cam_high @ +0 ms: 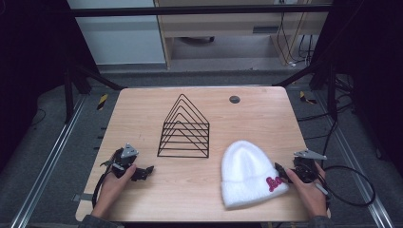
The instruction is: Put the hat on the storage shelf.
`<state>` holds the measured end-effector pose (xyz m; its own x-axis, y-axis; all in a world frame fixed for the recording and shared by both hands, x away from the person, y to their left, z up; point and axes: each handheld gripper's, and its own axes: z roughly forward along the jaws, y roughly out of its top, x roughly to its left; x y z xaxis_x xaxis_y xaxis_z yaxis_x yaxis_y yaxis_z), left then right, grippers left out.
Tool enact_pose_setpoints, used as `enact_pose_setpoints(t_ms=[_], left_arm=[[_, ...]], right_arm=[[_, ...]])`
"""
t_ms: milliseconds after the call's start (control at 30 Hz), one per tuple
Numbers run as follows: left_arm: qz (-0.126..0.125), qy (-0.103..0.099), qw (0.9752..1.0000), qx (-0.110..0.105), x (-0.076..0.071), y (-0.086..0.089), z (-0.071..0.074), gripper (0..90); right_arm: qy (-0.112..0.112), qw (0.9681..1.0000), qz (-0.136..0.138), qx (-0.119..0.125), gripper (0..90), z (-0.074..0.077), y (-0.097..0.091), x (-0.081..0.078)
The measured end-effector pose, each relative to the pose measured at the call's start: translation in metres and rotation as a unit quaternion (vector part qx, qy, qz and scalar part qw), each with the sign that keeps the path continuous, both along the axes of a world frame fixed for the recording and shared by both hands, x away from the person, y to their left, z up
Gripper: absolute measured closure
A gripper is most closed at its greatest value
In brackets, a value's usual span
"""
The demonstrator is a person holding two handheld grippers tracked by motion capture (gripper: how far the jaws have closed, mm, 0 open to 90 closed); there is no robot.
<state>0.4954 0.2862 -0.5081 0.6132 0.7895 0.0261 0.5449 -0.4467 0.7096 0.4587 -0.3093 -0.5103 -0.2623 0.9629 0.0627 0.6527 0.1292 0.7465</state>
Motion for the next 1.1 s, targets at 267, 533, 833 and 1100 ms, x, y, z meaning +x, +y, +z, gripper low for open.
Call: enact_pose_setpoints(t_ms=[267, 533, 833, 1100], left_arm=[[-0.001, 0.001, 1.0, 0.001, 0.0, 0.0, 0.0, 0.0], [-0.001, 0.0, 1.0, 0.001, 0.0, 0.0, 0.0, 0.0], [-0.004, 0.0, 1.0, 0.001, 0.0, 0.001, 0.0, 0.0], [-0.004, 0.0, 1.0, 0.001, 0.0, 0.001, 0.0, 0.0]], right_arm=[[0.005, 0.9996, 0.018, -0.022, 30.3, 0.032, 0.006, 0.016], [0.026, 0.9959, 0.076, -0.041, 36.1, 0.062, 0.038, 0.037], [0.054, 0.99, 0.124, -0.038, 44.6, 0.067, 0.065, 0.058], [0.069, 0.9853, 0.152, -0.036, 44.1, 0.058, 0.093, 0.067]])
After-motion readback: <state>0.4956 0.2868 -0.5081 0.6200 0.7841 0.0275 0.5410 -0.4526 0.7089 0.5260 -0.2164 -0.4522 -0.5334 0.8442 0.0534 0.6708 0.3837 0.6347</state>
